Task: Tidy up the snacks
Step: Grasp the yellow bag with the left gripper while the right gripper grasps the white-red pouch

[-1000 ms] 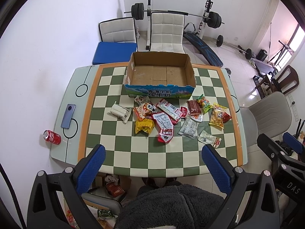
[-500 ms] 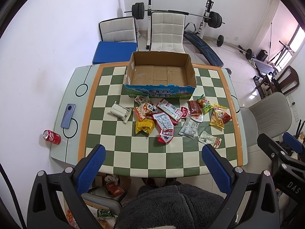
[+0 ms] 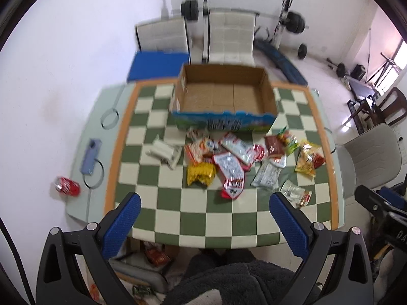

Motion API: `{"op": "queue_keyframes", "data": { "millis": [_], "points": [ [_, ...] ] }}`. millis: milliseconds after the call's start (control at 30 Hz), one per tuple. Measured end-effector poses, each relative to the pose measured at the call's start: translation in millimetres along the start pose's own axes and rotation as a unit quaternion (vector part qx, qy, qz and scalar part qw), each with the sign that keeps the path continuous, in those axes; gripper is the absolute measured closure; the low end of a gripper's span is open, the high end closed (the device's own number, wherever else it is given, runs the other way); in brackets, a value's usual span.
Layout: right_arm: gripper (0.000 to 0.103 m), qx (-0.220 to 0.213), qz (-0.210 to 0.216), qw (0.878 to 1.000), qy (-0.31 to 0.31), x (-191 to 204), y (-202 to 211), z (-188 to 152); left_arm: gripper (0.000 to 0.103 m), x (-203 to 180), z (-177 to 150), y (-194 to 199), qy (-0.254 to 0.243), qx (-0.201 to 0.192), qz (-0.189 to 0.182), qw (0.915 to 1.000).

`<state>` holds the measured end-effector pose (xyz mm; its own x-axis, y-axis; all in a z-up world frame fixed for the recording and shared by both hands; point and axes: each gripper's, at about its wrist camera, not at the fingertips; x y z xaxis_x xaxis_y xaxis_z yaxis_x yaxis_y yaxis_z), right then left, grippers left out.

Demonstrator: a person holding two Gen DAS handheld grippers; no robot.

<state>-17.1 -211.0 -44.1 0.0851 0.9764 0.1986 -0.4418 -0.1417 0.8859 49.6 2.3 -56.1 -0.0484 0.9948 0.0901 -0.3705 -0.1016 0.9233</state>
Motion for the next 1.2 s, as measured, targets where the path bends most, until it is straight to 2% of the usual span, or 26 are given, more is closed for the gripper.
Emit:
{"op": "queue_keyframes", "data": {
  "millis": [133,233,333,433,567,700,867,967,1067,1100,1133,1200],
  "points": [
    [0.0,0.053,0.019,0.997,-0.049,-31,-57,5,0.0,13,8,-65,0.028,0.07,-0.015,0.997],
    [0.0,0.079,0.013,0.994,-0.068,-46,-105,6,0.0,27,9,-113,0.066,0.13,-0.03,0.9889],
    [0.0,0.12,0.013,0.99,-0.078,-51,-163,7,0.0,40,8,-162,0.104,0.182,-0.042,0.9768],
    [0.0,0.163,0.031,0.984,-0.069,-39,-218,9,0.0,47,9,-192,0.117,0.208,-0.031,0.9706],
    [0.0,0.213,0.034,0.976,-0.02,-2,-293,13,0.0,51,12,-232,0.1,0.221,-0.004,0.9701],
    [0.0,0.257,0.025,0.966,0.02,29,-358,13,0.0,56,16,-261,0.068,0.226,0.003,0.9716],
    [0.0,0.297,0.021,0.954,0.047,55,-422,8,0.0,58,21,-284,0.031,0.231,0.004,0.9725],
    [0.001,0.315,0.016,0.947,0.055,65,-446,2,0.0,56,24,-294,0.008,0.232,0.002,0.9728],
    [0.013,0.319,0.006,0.946,0.054,69,-457,-2,0.0,50,31,-304,-0.023,0.23,0.001,0.9728],
    [0.021,0.316,0.015,0.947,0.047,70,-457,-4,0.0,46,33,-307,-0.032,0.232,-0.001,0.9723],
    [0.035,0.316,0.026,0.948,0.039,70,-457,-5,0.0,43,35,-312,-0.04,0.234,-0.003,0.9714],
    [0.037,0.314,0.024,0.949,0.032,70,-454,-6,0.0,32,40,-322,-0.063,0.242,-0.015,0.968]
  ]
}}
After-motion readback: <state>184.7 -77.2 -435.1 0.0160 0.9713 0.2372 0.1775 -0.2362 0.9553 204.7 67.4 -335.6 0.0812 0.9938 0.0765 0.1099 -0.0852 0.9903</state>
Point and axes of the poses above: each gripper's, at about its wrist camera, not at the fingertips, and y roughly against the way its jaws point, x to its left, z to its top, and after that the axes turned 5 degrees about z, right-handed
